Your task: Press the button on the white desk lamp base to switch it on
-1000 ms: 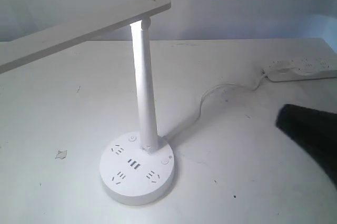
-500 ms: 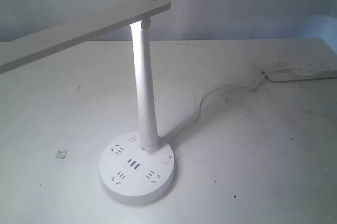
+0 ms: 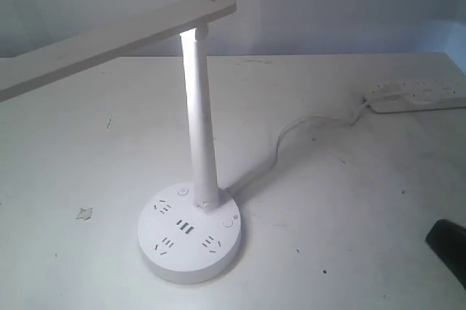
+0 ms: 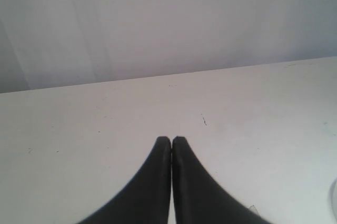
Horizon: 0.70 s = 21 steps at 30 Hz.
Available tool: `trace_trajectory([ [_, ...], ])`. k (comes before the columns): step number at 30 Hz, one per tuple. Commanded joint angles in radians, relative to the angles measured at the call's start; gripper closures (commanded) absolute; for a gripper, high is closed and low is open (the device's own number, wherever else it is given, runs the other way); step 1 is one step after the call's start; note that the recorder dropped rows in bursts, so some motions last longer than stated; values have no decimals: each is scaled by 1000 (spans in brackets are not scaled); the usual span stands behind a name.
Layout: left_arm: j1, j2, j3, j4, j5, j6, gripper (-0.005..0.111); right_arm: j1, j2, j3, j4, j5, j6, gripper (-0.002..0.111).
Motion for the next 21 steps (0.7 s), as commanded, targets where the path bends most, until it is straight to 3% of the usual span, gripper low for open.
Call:
trace_trajectory([
  [1, 2, -4, 3, -4, 3, -1, 107, -6, -5, 17, -18, 37, 28, 108],
  [9, 2, -4, 3, -4, 3, -1, 107, -6, -5, 17, -217, 15, -42, 108],
  [21, 2, -4, 3, -4, 3, -1, 107, -6, -5, 17, -83, 120, 34, 108],
])
